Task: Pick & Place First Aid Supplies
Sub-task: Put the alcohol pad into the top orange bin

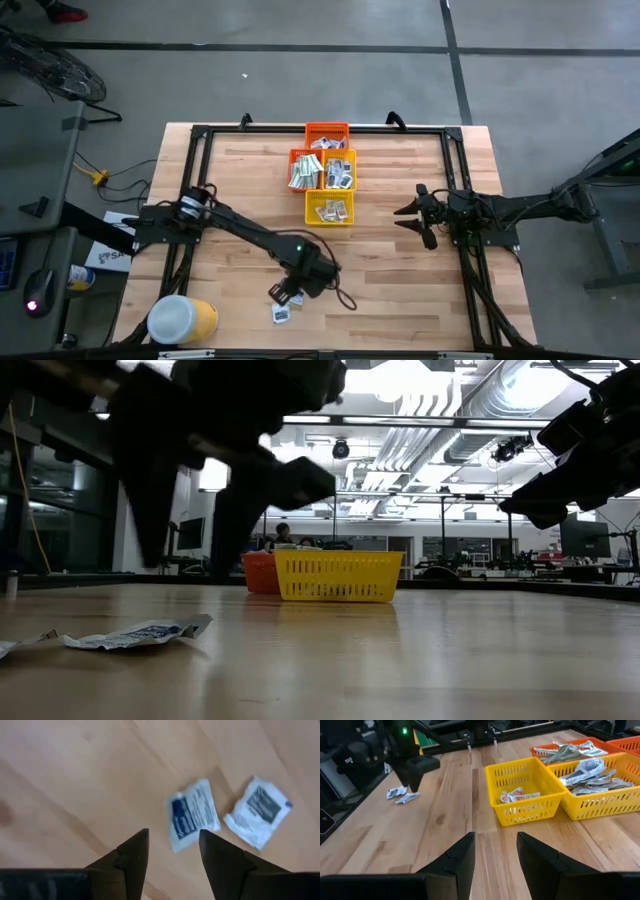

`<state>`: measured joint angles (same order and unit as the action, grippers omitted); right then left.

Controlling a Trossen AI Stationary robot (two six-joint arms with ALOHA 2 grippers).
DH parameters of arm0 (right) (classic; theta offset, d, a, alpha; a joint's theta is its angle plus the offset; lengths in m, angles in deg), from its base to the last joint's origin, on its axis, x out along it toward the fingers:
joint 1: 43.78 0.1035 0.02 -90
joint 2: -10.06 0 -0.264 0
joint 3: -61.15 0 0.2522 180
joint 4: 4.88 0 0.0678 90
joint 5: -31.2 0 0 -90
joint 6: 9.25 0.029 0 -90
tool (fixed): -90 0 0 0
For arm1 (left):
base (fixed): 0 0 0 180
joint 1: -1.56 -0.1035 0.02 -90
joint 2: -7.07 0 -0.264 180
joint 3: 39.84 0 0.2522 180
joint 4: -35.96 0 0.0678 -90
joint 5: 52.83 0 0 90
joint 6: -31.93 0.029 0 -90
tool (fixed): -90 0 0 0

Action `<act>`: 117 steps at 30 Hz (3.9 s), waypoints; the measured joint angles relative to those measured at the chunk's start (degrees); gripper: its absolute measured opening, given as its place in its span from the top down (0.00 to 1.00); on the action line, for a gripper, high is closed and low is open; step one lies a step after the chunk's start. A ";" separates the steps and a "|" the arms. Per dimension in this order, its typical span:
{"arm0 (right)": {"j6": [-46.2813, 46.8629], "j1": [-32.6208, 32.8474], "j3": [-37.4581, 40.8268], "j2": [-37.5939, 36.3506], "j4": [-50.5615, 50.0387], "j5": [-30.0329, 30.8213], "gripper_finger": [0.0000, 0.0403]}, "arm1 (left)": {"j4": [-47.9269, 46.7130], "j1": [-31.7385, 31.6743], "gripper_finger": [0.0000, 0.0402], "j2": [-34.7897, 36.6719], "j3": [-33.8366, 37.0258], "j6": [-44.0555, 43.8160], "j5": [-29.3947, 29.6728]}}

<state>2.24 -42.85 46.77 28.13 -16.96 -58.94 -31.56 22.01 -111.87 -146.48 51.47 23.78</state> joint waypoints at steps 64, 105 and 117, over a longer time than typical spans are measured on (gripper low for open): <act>0.00 0.02 0.01 0.30 0.09 -0.04 0.65 | -3.91 -10.49 1.00 -4.43 -30.93 -33.73 17.95; 0.00 0.02 0.02 0.28 -0.15 -0.02 0.65 | -0.87 -49.70 1.00 -7.45 -35.67 -51.20 27.99; 0.00 0.02 0.00 0.31 -0.15 -0.03 0.65 | 4.11 -56.70 1.00 -11.66 -27.61 -52.28 17.54</act>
<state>2.24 -42.83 46.76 28.43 -17.12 -58.98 -27.44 -34.69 -123.53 -174.09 -0.81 41.32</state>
